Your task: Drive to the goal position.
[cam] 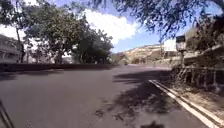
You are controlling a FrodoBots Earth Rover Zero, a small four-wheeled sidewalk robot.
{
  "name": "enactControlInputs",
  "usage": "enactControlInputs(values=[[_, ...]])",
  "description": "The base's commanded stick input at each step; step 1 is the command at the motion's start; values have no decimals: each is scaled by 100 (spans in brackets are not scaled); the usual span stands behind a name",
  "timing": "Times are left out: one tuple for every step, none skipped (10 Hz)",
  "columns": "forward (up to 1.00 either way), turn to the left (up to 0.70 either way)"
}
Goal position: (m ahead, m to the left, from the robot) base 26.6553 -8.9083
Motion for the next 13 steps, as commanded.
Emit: enactControlInputs(values=[[50, 0], [50, 0], [50, 0], [50, 0], [50, 0], [50, 0], [50, 0], [50, -3], [50, -30], [50, -44], [50, -18], [50, 0], [50, 0]])
